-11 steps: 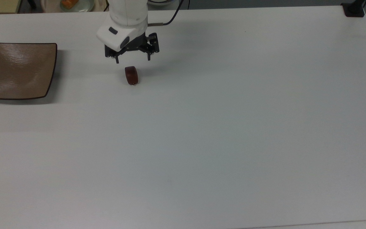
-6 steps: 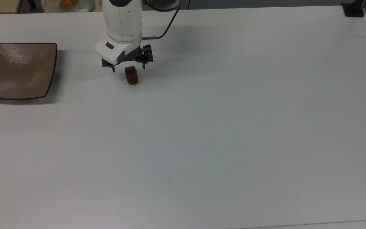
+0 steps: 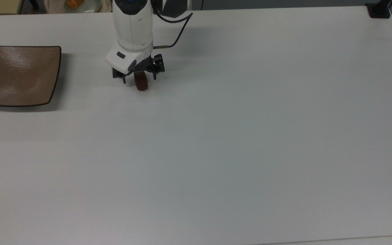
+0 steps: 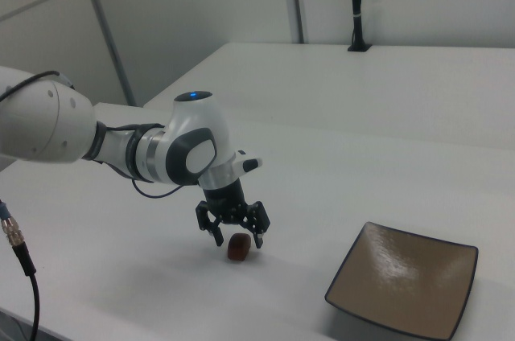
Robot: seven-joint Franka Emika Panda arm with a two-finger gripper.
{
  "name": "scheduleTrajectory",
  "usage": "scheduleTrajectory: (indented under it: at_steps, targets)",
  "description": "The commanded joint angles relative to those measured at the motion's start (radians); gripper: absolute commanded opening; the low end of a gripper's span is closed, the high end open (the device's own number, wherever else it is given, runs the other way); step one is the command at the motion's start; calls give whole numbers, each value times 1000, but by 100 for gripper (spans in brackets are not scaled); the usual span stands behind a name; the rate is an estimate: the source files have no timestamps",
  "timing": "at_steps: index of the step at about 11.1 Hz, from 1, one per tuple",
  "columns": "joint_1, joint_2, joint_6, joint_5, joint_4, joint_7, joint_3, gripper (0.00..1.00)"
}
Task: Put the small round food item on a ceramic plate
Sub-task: 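Close the gripper around the red-brown food item, then lift the held food item and carry it toward the square brown plate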
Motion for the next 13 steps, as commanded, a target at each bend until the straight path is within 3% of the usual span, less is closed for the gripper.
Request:
scheduleTrajectory:
  at_steps: [1,4,6,8,10,13]
  targets:
    - [-6,-18,66,-9,-57,-26,-2,92]
    - [-10,-20,61,2,-54,-46,-2,48]
    - [-10,-28,52,3,-48,-44,-2,29]
    - [-12,-50,37,3,-35,-41,-2,25]
    - [-10,-83,-75,7,20,-43,-2,25]
    - [-12,-124,-285,65,188,-58,-2,25]
